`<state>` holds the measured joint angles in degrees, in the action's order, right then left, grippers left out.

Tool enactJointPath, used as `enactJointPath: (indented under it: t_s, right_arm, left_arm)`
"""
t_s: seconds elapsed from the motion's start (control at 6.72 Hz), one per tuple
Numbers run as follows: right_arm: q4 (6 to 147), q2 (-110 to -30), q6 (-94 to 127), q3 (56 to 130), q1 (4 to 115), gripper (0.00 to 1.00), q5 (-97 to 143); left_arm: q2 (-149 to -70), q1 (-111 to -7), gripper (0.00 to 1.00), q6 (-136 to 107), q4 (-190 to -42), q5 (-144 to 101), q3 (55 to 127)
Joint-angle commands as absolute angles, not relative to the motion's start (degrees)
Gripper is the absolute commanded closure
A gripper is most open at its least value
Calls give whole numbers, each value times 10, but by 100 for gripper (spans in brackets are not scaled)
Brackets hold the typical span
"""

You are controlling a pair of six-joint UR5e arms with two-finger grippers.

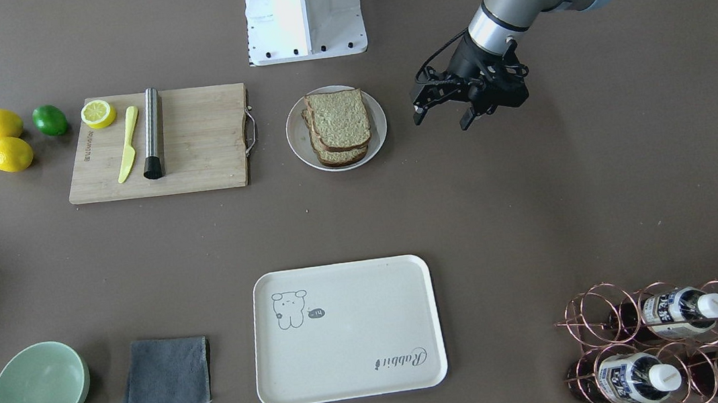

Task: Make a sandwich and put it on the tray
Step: 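Reach the left gripper to the white plate rim and grasp it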

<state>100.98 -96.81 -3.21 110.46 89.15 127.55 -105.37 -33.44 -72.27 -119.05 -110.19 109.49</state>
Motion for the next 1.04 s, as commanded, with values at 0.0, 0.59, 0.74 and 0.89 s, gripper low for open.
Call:
enactJointPath:
  t_s: [0.0,0.59,0.74,0.89]
  right_arm:
    - [1017,-978,-37,1098,898,0,1277]
    - [1016,-978,-37,1085,899,0,1277]
    - [1016,-978,-37,1085,898,0,1276]
    - [1016,-978,-37,1085,898,0,1275]
  left_arm:
    - [-1058,-263,8,-726,-1207,-1041,1079]
    - [-1076,-214,31,-754,-1218,-1034,1061]
    - [-1084,-214,37,-755,-1219,-1034,1047]
    - [-1085,-214,43,-755,-1235,-1034,1035]
